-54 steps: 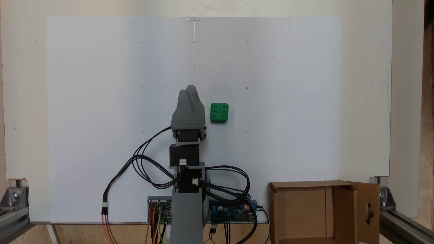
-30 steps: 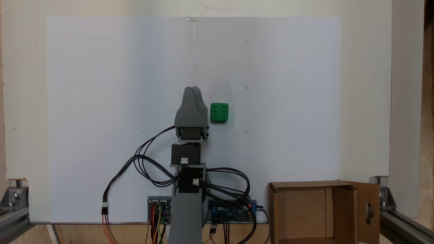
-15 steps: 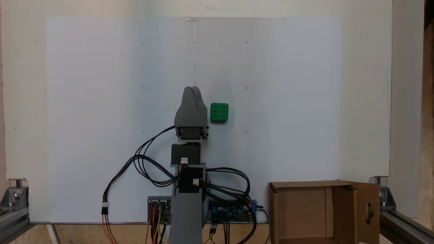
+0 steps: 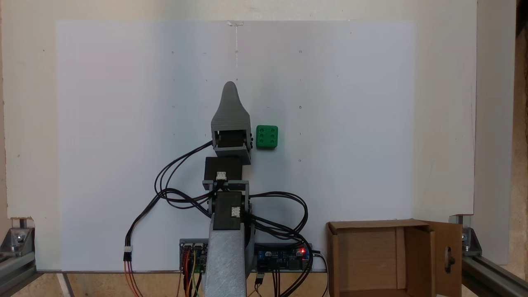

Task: Grasp a green dice and put it in the bin.

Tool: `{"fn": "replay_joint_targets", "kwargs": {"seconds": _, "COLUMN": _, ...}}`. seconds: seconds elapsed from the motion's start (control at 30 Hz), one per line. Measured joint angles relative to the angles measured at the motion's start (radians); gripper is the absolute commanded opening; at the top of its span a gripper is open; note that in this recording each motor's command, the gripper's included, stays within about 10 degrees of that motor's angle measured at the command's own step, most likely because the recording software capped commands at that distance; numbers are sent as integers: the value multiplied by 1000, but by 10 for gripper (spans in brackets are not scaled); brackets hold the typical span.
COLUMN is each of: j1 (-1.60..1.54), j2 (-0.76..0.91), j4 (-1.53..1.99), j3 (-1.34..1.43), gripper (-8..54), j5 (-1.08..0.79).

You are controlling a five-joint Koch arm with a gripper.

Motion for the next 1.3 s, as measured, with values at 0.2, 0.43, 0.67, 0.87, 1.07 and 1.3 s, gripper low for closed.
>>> {"fn": "replay_joint_targets", "kwargs": {"seconds": 0.2, "j1": -5, "j2": 0, "j4": 394, "j3": -209, "gripper": 424, "j5": 87}}
{"fn": "replay_joint_targets", "kwargs": {"seconds": 0.43, "j1": 34, "j2": -2, "j4": 839, "j3": -370, "gripper": 424, "j5": 172}}
{"fn": "replay_joint_targets", "kwargs": {"seconds": 0.67, "j1": 204, "j2": -44, "j4": 1198, "j3": -600, "gripper": 434, "j5": 176}}
{"fn": "replay_joint_targets", "kwargs": {"seconds": 0.87, "j1": 321, "j2": -232, "j4": 1284, "j3": -724, "gripper": 436, "j5": 167}}
{"fn": "replay_joint_targets", "kwargs": {"seconds": 1.07, "j1": 359, "j2": -281, "j4": 1336, "j3": -764, "gripper": 449, "j5": 103}}
{"fn": "replay_joint_targets", "kwargs": {"seconds": 1.3, "j1": 436, "j2": -295, "j4": 1338, "j3": -772, "gripper": 456, "j5": -147}}
